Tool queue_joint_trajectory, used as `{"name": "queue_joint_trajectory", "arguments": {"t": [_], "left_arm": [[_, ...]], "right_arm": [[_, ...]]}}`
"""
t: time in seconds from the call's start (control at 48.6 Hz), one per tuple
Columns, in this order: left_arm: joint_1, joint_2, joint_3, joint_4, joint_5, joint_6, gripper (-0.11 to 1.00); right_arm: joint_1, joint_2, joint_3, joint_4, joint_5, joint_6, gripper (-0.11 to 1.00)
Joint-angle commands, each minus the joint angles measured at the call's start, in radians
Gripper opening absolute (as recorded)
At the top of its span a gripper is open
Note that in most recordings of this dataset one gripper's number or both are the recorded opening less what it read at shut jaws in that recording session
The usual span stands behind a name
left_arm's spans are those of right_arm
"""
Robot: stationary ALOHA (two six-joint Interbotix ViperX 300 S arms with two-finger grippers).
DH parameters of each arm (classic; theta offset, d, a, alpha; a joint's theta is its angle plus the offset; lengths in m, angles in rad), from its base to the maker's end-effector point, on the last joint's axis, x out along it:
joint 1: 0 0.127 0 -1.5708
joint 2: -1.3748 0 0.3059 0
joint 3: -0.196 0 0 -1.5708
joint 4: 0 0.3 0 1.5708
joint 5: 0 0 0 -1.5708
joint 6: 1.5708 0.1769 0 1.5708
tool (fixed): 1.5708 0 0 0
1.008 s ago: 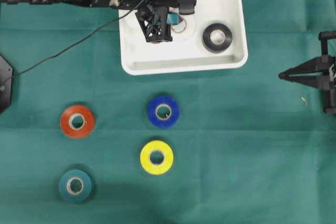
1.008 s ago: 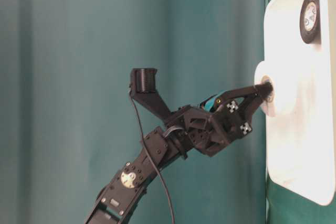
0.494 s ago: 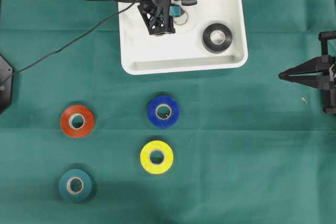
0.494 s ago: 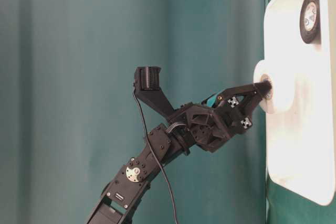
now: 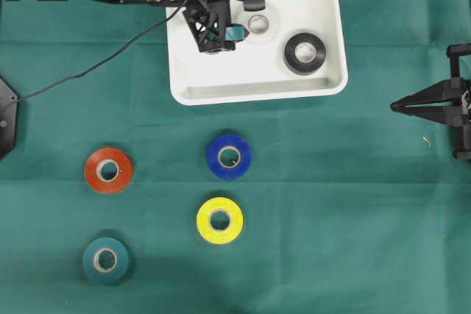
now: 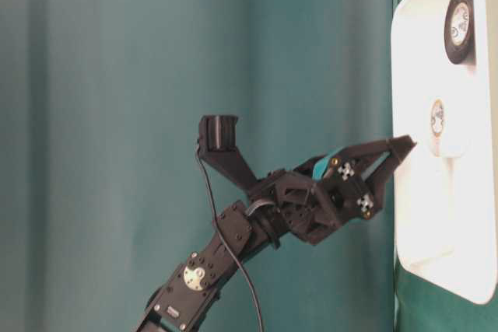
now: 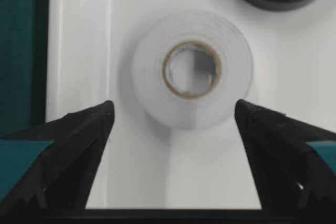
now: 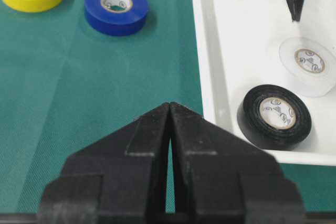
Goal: Put the tape into the white case with the left arm.
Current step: 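Carry the white roll into the tray and release it, then withdraw the left gripper back to the left side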
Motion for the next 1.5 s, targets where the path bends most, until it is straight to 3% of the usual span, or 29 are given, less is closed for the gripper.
{"name": "queue_joint_trajectory", "arguments": {"t": [0.0,0.473,0.988,1.482], "left_arm": [[0.002,-0.058,0.005,0.0,-0.005,-0.003,0.97],[-0.089,-0.242,0.172,-0.005,-0.006,-0.06,0.97],[-0.258,-0.426,0.331,-0.005,-0.028,-0.204,0.97],[-0.357,-0.621,0.52,-0.005,-0.152,-0.359,0.96]], "right_arm": [[-0.002,0.008,-0.011,0.0,-0.011,0.002,-0.09],[-0.002,0.006,-0.008,0.0,-0.014,0.002,-0.09],[-0.002,0.006,-0.005,0.0,-0.023,0.002,-0.09],[-0.002,0.006,-0.003,0.0,-0.021,0.002,-0.09]]}}
